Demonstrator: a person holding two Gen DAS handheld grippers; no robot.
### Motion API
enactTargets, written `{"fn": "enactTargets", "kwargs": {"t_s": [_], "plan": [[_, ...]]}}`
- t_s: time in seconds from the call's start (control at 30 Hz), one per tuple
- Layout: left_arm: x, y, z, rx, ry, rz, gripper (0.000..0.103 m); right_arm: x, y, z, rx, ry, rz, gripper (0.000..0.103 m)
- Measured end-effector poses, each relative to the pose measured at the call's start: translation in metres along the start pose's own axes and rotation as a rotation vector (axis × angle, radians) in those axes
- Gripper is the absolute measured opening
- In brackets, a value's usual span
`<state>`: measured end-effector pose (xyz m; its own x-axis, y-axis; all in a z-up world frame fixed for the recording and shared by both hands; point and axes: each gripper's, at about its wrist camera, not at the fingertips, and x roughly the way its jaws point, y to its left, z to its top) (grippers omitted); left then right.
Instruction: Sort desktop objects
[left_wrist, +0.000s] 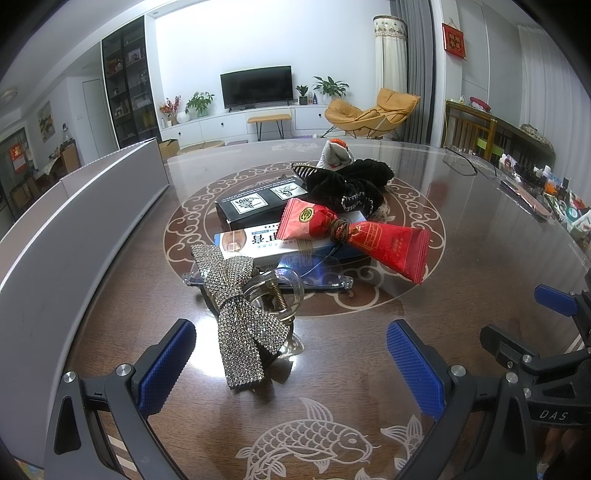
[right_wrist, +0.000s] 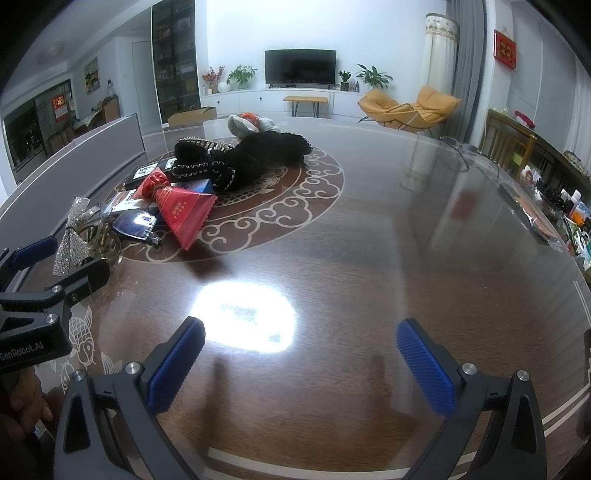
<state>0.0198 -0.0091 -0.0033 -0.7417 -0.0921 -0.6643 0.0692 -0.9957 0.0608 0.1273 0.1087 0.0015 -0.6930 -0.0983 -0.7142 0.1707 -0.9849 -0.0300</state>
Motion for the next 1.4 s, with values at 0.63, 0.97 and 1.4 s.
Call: {"fn": "enactTargets", "kwargs": {"t_s": [0.63,0.97,1.4], "plan": [[-0.0012,0.0005,-0.0007,-0.001,0.001,0.001,0.103,0.0021,0.0011,-0.0005,-0.002,0.007,0.006,0.103],[-0.002,0.0006,-0.0009,-0.002,0.002,0.002,0.103,0.0028,0.0014,-0.0006,-0.002,0.012,0.008,0.103],[-0.0024,0.0003,-0.0013,-0.003,0.003,0.003,0.103,0.0036,0.0016,-0.0001,-0.002,0.015,0.01,0.103]]}}
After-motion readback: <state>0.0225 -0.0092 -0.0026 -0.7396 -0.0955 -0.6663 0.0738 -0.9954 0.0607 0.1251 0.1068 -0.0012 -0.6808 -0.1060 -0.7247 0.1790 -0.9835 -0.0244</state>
